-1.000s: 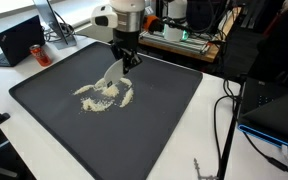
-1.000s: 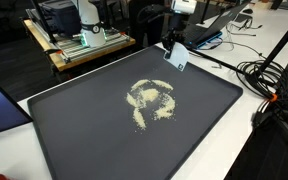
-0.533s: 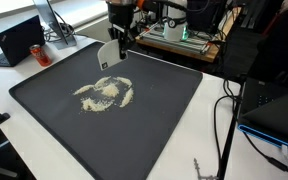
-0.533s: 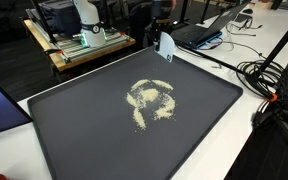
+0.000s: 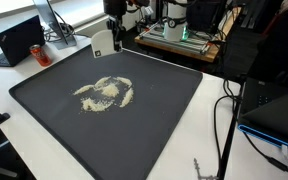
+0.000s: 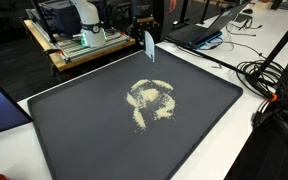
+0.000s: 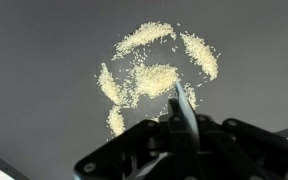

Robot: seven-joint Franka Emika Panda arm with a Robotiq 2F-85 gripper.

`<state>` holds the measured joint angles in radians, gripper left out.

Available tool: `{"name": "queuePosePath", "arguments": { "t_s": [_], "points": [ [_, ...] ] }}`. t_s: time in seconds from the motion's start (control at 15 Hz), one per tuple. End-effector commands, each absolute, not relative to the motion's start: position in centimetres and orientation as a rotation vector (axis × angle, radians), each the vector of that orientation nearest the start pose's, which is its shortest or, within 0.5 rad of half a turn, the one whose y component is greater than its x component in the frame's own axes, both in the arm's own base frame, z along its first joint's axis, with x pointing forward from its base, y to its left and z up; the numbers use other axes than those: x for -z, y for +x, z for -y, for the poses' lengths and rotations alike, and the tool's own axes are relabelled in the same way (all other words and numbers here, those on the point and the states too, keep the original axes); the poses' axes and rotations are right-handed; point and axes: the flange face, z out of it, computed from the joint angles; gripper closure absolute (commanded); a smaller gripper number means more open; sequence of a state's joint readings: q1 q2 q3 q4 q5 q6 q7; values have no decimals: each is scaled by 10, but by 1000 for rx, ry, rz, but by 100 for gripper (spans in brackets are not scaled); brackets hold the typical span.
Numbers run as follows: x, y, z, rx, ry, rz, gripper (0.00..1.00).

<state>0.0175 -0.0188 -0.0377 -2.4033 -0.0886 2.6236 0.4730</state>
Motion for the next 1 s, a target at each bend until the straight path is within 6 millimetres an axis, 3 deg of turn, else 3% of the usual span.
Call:
{"name": "queuePosePath", "arguments": {
  "t_s": [0.0,0.13,0.53,0.93],
  "points": [
    [-345,511,8,381,-3045,-652,96],
    [-342,513,15,374,-3037,-667,99],
    [-324,513,78,347,-2903,-767,99],
    [-307,520,129,340,-2777,-820,99]
  ]
}}
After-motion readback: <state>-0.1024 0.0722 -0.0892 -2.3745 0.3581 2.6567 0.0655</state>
